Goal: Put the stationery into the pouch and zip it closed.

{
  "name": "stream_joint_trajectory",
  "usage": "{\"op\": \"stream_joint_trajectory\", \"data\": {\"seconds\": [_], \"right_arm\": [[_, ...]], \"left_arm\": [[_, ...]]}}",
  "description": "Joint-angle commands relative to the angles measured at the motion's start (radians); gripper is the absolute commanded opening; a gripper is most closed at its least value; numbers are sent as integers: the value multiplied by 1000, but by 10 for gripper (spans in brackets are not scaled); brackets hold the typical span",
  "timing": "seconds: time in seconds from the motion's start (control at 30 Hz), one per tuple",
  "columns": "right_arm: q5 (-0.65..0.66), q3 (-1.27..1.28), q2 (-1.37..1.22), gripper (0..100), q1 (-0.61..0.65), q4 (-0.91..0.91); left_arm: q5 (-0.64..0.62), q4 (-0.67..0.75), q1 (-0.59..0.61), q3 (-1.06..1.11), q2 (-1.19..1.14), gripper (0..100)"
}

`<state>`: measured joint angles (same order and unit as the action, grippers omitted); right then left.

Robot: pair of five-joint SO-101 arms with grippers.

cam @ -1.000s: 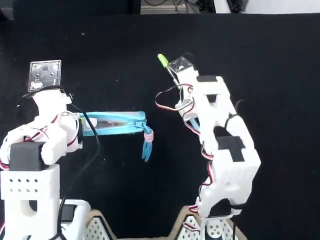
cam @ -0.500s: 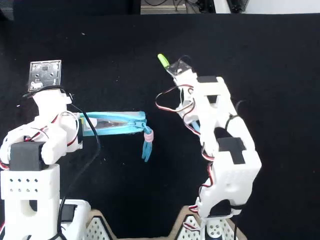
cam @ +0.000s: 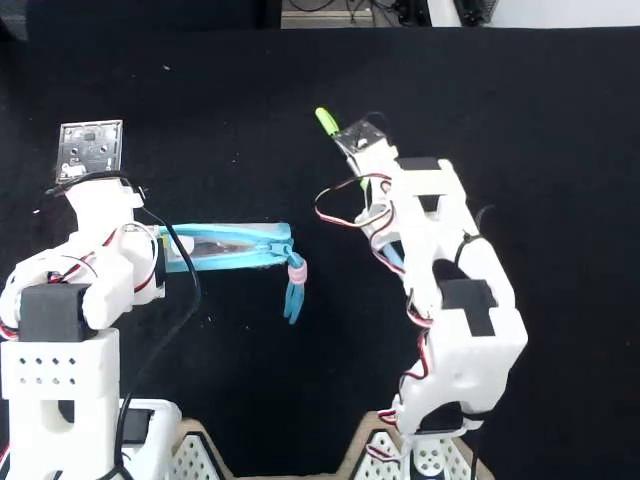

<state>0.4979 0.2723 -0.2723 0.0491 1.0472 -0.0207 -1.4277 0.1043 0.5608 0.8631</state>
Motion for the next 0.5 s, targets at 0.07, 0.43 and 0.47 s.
{"op": "stream_joint_trajectory", "data": {"seconds": [0.07, 0.43, 0.47], "right_arm": [[-71, -5, 291, 10, -20, 94], [-301, -4, 739, 10, 120, 213], [-334, 22, 780, 11, 120, 203]], "left_arm": [[-6, 5, 7, 42, -9, 30], [-6, 5, 7, 42, -9, 30], [-6, 5, 7, 42, -9, 30]]}}
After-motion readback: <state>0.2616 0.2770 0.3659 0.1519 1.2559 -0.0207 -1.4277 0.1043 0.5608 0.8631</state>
